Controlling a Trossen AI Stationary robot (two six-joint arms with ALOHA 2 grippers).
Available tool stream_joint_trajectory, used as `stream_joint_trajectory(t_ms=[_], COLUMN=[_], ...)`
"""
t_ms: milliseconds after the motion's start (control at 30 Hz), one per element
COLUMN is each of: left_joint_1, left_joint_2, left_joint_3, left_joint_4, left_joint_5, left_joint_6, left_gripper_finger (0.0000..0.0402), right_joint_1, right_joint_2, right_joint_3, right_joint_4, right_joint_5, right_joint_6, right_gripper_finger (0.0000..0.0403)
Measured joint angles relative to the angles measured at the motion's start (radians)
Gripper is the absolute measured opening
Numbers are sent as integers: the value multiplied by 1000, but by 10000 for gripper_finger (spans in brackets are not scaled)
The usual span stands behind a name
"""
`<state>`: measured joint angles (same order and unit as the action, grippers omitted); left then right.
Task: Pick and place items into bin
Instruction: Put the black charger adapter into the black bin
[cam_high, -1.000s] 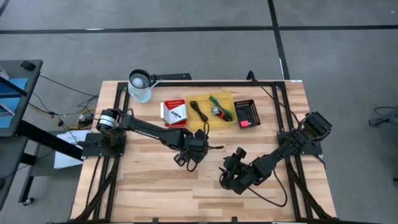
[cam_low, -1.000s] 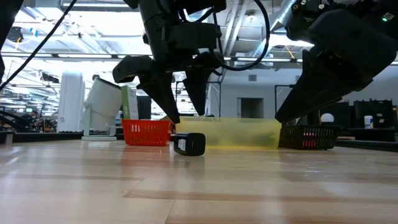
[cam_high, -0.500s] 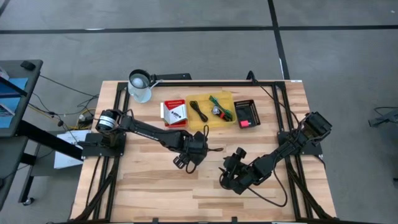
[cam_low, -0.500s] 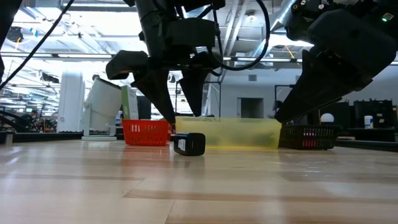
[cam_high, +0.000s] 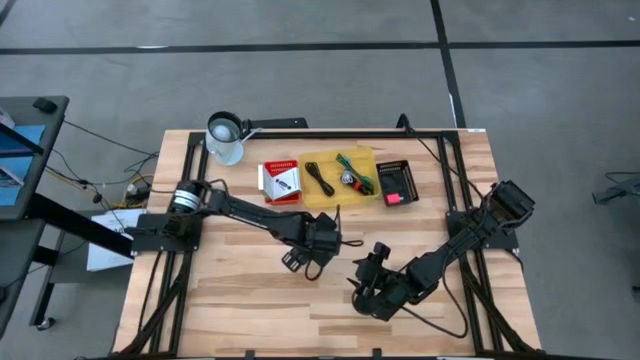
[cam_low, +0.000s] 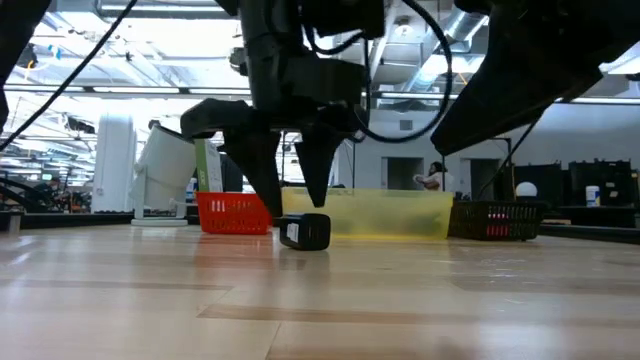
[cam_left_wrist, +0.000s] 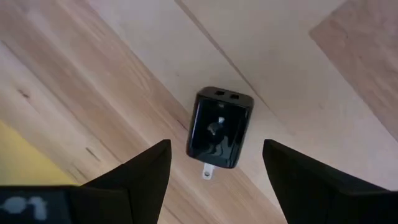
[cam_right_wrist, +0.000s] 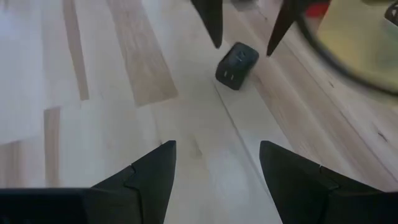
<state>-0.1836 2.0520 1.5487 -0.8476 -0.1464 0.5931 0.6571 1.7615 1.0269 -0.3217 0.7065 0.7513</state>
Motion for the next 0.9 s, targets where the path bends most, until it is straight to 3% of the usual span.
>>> stream_joint_trajectory(t_ms=[167, 900], left_joint_1=[0, 14], left_joint_2=[35, 38], left_joint_3=[63, 67], left_joint_4=[-33, -108], left_joint_5=[-6, 11], left_joint_6=[16, 24], left_gripper_finger=[248, 248], right_joint_1=[9, 17], right_joint_2=[0, 0], right_joint_3=[0, 0], right_joint_4=[-14, -15], right_joint_5=[1, 0], right_joint_6=[7, 8], right_gripper_finger=[228, 228])
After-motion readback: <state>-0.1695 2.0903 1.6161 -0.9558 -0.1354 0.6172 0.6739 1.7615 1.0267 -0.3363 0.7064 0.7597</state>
